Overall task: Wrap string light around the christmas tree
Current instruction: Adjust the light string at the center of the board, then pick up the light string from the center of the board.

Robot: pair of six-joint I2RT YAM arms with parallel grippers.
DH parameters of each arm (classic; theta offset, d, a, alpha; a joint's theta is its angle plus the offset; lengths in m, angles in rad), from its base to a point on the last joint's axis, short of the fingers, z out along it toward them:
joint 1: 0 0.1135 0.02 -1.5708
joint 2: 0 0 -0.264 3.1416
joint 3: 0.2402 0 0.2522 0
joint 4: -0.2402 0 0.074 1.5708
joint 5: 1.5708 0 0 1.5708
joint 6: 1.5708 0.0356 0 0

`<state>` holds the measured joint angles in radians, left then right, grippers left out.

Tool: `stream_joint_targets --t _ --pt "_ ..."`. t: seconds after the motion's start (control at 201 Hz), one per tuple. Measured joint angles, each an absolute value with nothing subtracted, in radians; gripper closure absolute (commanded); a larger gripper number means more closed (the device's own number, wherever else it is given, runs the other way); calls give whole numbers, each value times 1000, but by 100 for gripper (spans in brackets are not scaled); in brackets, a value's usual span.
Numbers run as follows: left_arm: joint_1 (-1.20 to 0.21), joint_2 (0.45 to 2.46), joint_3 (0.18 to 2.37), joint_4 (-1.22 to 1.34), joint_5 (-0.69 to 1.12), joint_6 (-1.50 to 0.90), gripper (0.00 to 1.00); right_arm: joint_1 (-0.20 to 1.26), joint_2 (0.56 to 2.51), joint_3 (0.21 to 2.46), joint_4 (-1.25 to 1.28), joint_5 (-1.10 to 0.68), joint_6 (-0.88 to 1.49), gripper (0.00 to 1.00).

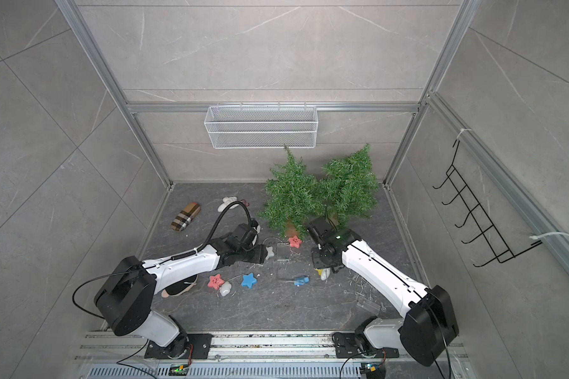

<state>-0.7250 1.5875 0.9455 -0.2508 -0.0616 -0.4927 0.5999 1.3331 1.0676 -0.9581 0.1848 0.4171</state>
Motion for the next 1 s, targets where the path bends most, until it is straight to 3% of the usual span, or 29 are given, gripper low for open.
stream_joint_targets --t 0.114,0.229,0.647,0.722,0.791,0.896,0.995 --pt "-717 1608 945 -260 -47 -514 36 682 1335 1087 -978 243 421 44" --pt "-712 1609 945 -245 -23 -528 38 775 1361 1121 -950 194 408 40" --pt "-639 1537 866 -217 36 -538 40 948 1665 1091 -705 -117 389 43" --pt "-624 1505 844 -199 47 -538 40 965 1674 1061 -698 -117 388 49" --pt "-619 1477 825 -168 62 -532 40 966 1690 1039 -697 -117 380 61" --pt "-619 1443 806 -121 82 -514 41 966 1740 1032 -680 -122 362 87" --pt "-619 1390 769 -55 87 -484 41 965 1742 1034 -678 -125 355 97"
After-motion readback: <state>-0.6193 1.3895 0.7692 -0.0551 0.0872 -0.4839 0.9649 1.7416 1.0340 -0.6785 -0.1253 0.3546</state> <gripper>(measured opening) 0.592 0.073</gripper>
